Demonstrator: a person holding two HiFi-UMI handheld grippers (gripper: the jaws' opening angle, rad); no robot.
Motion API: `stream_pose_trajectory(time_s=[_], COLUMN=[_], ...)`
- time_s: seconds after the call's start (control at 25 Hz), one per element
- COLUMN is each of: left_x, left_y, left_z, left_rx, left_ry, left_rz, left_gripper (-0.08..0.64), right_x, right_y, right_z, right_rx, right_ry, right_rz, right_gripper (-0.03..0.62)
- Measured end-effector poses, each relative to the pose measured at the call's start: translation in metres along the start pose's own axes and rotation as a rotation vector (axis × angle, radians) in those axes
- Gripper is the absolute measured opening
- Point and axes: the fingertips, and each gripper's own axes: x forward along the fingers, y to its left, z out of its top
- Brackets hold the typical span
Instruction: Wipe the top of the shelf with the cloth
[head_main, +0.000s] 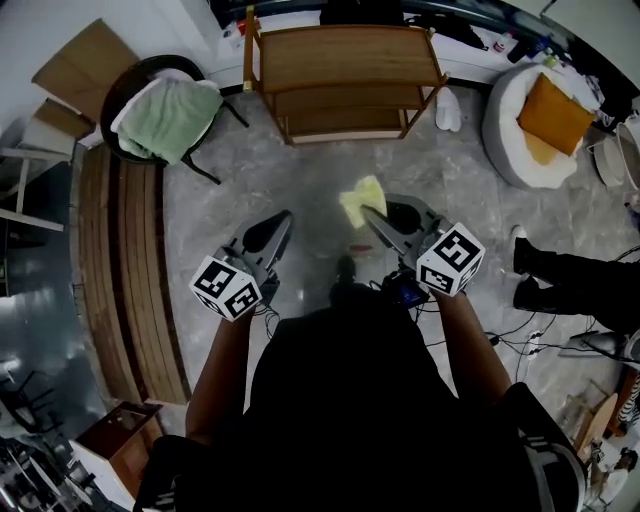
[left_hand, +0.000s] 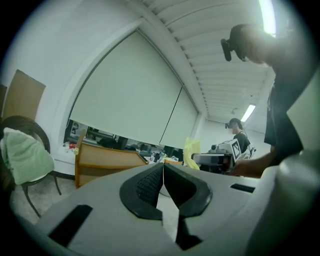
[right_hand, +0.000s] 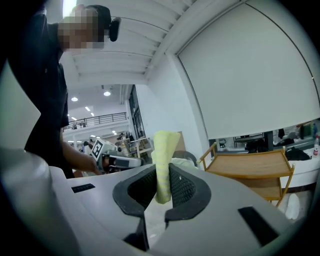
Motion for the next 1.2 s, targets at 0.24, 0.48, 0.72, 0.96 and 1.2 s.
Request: stream_pose_trajectory(time_s=[0.24, 0.48, 0.72, 0.96, 1.2], left_x=[0.042, 0.070, 0.087, 0.110, 0.143], left_y=[0.020, 0.041, 0.069, 0.110, 0.166], left_z=[0.014, 0.030, 0.043, 0.054, 0.078], left_rx=[-0.002, 0.005, -0.022, -0.038, -0.064], left_ry=[0.012, 0.014, -0.024, -0.031, -0.030], left_rz=[0.021, 0.027, 0.031, 0.012, -0.023], left_gripper=[0.012, 0.012, 0.012, 0.012, 0.012], right_x=[0.008, 0.032, 0.056, 0.082, 0.129], right_y=[-0.055, -0.085, -0.110, -0.144, -0.189], right_z=[0.020, 0.034, 0.039, 0.042, 0.058], right_rx=[-0.004, 0.003, 0.006, 0.033, 0.029], right_ry=[-0.024, -0.041, -0.032, -0.018, 0.021], right_rz=[0.028, 0.060, 0.060, 0.028, 0.001], right_gripper=[0.049, 0.049, 0.048, 0.049, 0.048])
